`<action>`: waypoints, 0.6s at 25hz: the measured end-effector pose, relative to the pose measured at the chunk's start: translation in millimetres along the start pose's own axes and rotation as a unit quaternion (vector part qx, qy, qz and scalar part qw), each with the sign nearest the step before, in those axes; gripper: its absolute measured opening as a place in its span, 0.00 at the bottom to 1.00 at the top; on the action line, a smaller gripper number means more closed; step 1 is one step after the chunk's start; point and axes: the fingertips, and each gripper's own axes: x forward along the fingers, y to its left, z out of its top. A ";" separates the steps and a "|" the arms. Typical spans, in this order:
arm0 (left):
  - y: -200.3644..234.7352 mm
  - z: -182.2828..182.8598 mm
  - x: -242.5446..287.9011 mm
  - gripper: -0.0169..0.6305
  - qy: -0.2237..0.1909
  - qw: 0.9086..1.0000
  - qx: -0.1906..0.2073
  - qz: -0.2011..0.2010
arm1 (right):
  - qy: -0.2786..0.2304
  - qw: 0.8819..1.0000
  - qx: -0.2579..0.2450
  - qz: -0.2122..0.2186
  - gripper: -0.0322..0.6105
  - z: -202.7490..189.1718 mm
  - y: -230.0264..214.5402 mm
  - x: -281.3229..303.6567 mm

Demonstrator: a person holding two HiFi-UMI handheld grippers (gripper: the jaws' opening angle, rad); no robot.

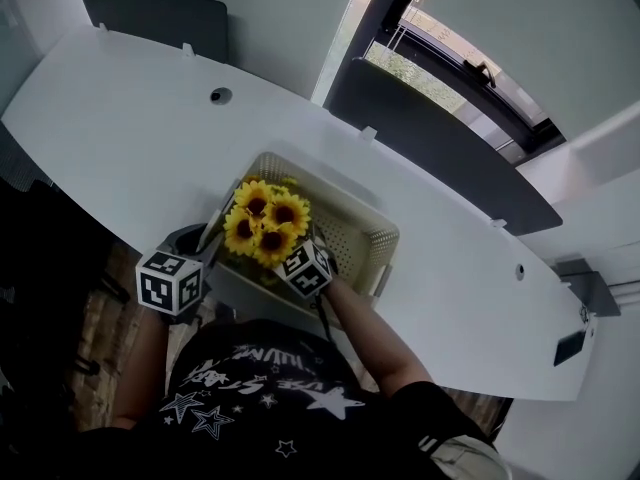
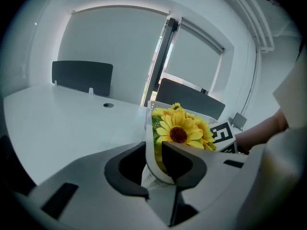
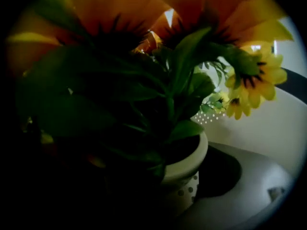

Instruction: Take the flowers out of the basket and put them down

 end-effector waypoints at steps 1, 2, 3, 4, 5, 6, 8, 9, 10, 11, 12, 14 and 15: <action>0.1 -0.1 -0.2 0.19 0.000 1.000 0.000 0.001 | -0.005 1.000 0.004 -0.003 0.86 1.5 -0.6 2.7; 0.4 -0.2 -0.4 0.18 0.001 1.000 0.000 0.002 | -0.009 1.000 0.007 -0.006 0.87 3.0 -0.9 6.0; 0.8 -0.2 -0.5 0.18 0.002 1.000 -0.001 0.003 | -0.013 1.000 0.009 -0.008 0.87 5.0 -1.2 9.5; 1.3 -0.1 -0.5 0.18 0.002 1.000 -0.003 0.004 | -0.018 1.000 0.012 -0.009 0.87 7.8 -1.7 13.0; 1.8 0.0 -0.3 0.18 0.002 1.000 -0.005 0.005 | -0.023 1.000 0.015 -0.010 0.87 11.4 -2.5 16.1; 2.0 -0.1 -0.1 0.17 0.002 1.000 -0.009 0.007 | -0.027 0.999 0.016 -0.011 0.87 14.9 -3.2 18.7; 2.2 -0.6 0.2 0.16 -0.001 1.000 -0.017 0.009 | -0.028 0.999 0.016 -0.014 0.87 18.5 -4.1 22.0; 2.3 -0.9 0.3 0.16 -0.003 1.000 -0.021 0.010 | -0.028 0.999 0.015 -0.014 0.87 18.5 -4.2 22.7; 2.7 -1.0 0.5 0.16 -0.005 1.000 -0.025 0.010 | -0.029 0.999 0.014 -0.014 0.87 18.6 -4.5 23.2; 3.4 -0.6 0.9 0.16 -0.008 0.999 -0.029 0.011 | -0.030 0.999 0.013 -0.014 0.87 19.0 -5.1 23.7; 4.4 0.1 1.5 0.15 -0.011 0.999 -0.033 0.011 | -0.031 0.999 0.012 -0.015 0.87 19.8 -6.1 24.5; 6.5 0.2 2.4 0.15 -0.016 0.999 -0.038 0.010 | -0.031 0.999 0.011 -0.013 0.87 20.6 -7.2 26.1; 7.1 -1.9 1.8 0.15 -0.015 0.999 -0.041 0.011 | -0.030 0.999 0.011 -0.011 0.87 20.0 -5.7 26.7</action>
